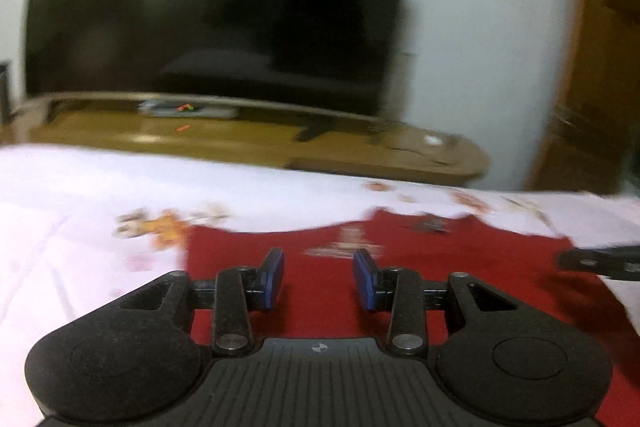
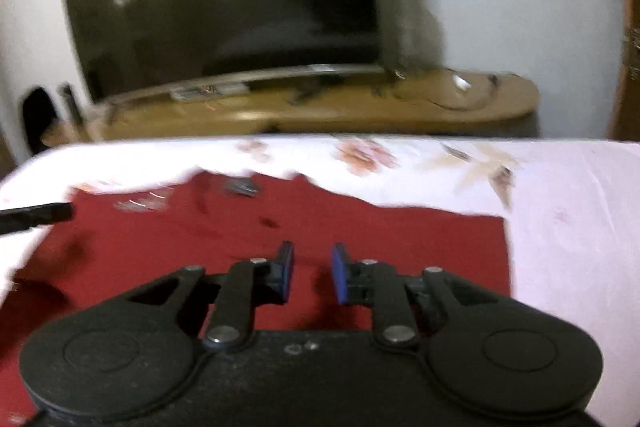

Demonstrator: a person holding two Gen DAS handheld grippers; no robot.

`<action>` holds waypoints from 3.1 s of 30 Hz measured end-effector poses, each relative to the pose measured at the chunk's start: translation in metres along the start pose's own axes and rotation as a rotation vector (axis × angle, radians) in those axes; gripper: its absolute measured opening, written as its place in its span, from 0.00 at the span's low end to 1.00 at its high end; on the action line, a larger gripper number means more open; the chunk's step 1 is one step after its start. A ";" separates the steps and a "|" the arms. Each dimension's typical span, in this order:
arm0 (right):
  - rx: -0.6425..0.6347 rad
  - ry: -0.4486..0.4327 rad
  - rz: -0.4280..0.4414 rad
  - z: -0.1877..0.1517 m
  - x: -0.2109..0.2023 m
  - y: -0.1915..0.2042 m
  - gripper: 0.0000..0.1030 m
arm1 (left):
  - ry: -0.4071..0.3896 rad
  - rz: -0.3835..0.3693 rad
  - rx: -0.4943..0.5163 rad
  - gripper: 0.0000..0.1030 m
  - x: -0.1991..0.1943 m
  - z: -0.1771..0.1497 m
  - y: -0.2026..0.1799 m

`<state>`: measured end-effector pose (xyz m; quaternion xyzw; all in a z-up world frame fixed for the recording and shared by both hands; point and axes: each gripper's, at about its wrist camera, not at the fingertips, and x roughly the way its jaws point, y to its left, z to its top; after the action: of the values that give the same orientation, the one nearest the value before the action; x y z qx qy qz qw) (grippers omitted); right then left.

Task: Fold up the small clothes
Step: 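Open both tools and release the folded sweater sides, then grasp the sweater hem with the right tool while the left tool grasps it too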

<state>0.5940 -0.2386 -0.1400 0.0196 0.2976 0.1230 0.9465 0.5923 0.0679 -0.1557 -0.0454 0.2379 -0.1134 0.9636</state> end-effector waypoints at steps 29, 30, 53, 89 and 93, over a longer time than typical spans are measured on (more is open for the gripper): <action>-0.029 -0.001 -0.063 -0.011 -0.022 -0.047 0.25 | 0.082 0.120 0.070 0.70 0.013 -0.018 0.002; -0.042 -0.005 -0.047 -0.016 -0.027 -0.046 0.24 | 0.144 0.138 0.088 0.71 0.022 -0.026 0.000; 0.152 0.091 0.012 -0.103 -0.171 -0.098 0.34 | 0.270 0.255 -0.103 0.76 -0.176 -0.112 -0.004; 0.807 0.172 0.220 -0.250 -0.276 -0.040 0.40 | 0.294 -0.287 -0.643 0.55 -0.296 -0.220 0.045; 0.793 0.174 0.230 -0.248 -0.272 -0.037 0.41 | 0.292 -0.267 -0.596 0.54 -0.292 -0.214 0.037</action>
<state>0.2459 -0.3496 -0.1958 0.4051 0.3967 0.1051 0.8170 0.2485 0.1670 -0.2187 -0.3385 0.3875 -0.1694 0.8405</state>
